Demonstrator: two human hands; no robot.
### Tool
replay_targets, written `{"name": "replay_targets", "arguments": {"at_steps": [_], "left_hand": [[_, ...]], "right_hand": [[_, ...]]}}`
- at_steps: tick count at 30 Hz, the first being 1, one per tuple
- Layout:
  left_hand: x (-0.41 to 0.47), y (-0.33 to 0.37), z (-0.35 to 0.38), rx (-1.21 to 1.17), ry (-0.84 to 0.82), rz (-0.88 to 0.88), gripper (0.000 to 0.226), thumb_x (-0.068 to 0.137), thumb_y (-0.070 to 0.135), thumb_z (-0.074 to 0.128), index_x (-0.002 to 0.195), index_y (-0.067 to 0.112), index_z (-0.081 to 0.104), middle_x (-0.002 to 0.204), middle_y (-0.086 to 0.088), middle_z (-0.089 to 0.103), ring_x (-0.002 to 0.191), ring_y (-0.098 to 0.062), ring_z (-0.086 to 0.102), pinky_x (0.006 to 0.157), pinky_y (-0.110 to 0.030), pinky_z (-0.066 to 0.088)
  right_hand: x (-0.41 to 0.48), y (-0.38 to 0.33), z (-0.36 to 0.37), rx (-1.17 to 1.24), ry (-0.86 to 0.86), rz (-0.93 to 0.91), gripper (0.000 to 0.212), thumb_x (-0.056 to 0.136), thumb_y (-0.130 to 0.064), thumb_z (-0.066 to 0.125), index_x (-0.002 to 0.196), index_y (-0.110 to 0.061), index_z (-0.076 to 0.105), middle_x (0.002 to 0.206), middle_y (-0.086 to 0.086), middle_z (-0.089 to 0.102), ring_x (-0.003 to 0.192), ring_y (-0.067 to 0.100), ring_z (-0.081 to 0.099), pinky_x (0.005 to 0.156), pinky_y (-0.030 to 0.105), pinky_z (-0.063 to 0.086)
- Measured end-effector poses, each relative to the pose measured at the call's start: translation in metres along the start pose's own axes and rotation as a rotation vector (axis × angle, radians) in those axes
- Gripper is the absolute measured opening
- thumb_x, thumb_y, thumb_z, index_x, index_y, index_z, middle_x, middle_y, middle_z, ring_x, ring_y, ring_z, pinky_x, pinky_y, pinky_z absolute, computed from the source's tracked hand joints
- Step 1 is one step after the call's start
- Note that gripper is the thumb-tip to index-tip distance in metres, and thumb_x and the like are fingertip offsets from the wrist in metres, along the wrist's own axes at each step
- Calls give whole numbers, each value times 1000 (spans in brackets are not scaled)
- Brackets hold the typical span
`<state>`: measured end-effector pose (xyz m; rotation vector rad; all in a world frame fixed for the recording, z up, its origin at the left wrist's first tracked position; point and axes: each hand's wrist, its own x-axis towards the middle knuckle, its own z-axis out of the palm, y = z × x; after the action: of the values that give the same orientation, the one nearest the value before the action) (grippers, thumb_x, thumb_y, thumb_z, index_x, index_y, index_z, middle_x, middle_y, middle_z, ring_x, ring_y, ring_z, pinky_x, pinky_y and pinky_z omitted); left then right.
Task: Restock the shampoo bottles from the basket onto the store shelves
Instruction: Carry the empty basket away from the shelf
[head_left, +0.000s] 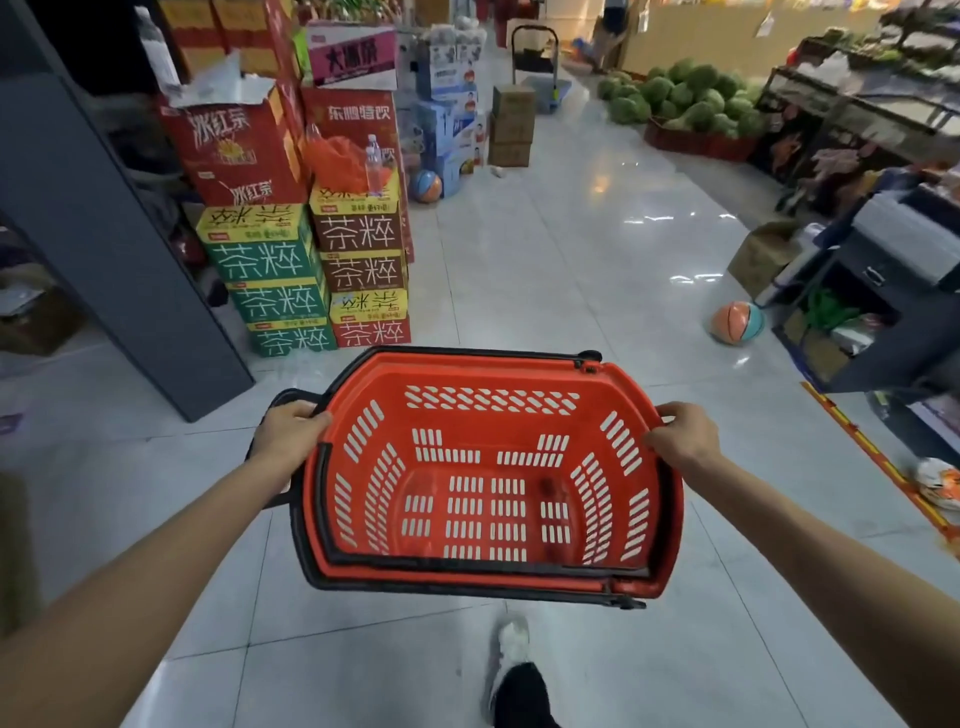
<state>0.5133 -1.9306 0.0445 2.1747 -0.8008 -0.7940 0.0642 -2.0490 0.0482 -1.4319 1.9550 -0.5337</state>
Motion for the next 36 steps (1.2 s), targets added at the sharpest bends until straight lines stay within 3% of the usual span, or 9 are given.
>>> {"name": "replay_targets", "arguments": {"at_steps": [4, 7, 12, 16, 19, 27, 31, 34, 36], "left_hand": [[79, 26, 35, 69, -10, -63, 18, 94, 31, 66, 83, 19, 73, 83, -3, 74, 84, -29, 70, 85, -41, 56], [133, 41, 56, 100, 5, -121, 35, 94, 35, 64, 94, 1, 75, 85, -16, 76, 80, -34, 71, 76, -42, 56], [208, 50, 85, 122, -2, -181, 41, 94, 34, 62, 77, -3, 67, 76, -21, 71, 69, -35, 65, 60, -34, 42], [250, 48, 100, 115, -11, -243, 38, 93, 36, 62, 67, 8, 61, 72, -19, 67, 65, -32, 61, 59, -34, 41], [310, 40, 120, 113, -21, -306, 41, 92, 39, 61, 67, 8, 62, 75, -22, 71, 66, -33, 65, 62, -34, 45], [466, 7, 198, 147, -82, -336, 41, 103, 41, 52, 93, 4, 67, 83, -9, 68, 75, -26, 64, 59, -32, 43], [509, -8, 231, 104, -65, -346, 35, 103, 43, 53, 100, 12, 69, 94, -7, 72, 82, -25, 67, 73, -36, 52], [549, -33, 273, 62, -60, -379, 30, 103, 42, 57, 109, 17, 72, 98, -5, 73, 88, -24, 69, 82, -38, 57], [591, -67, 321, 54, -26, -408, 32, 103, 42, 57, 116, 16, 72, 102, -1, 73, 87, -19, 69, 78, -31, 55]], "right_hand": [[91, -26, 27, -31, -42, 10, 46, 84, -7, 76, 128, -6, 64, 91, 7, 69, 69, 21, 70, 75, 44, 64], [154, -47, 49, -52, -75, 17, 48, 84, -8, 76, 130, -6, 63, 93, 9, 69, 72, 24, 69, 78, 45, 63], [236, -82, 86, -81, -81, 38, 53, 84, -15, 78, 133, -6, 59, 111, 16, 73, 80, 27, 67, 80, 40, 61], [281, -100, 108, -130, -113, 94, 25, 81, -17, 76, 101, -3, 72, 74, 3, 69, 65, 20, 66, 57, 24, 51], [331, -115, 147, -152, -166, 129, 14, 84, -19, 75, 90, -6, 71, 69, 0, 68, 60, 17, 67, 52, 23, 50], [466, -110, 268, -256, -184, 185, 28, 89, -23, 68, 113, -7, 67, 91, 6, 71, 67, 20, 64, 68, 35, 57], [516, -100, 313, -247, -179, 200, 36, 95, -26, 62, 126, -7, 60, 104, 11, 70, 74, 23, 61, 70, 34, 54], [564, -76, 361, -272, -195, 217, 37, 100, -27, 53, 134, -11, 53, 104, 8, 67, 71, 21, 59, 61, 28, 48], [615, -43, 416, -301, -209, 224, 33, 101, -27, 45, 131, -15, 53, 106, 10, 69, 76, 27, 61, 66, 33, 52]]}}
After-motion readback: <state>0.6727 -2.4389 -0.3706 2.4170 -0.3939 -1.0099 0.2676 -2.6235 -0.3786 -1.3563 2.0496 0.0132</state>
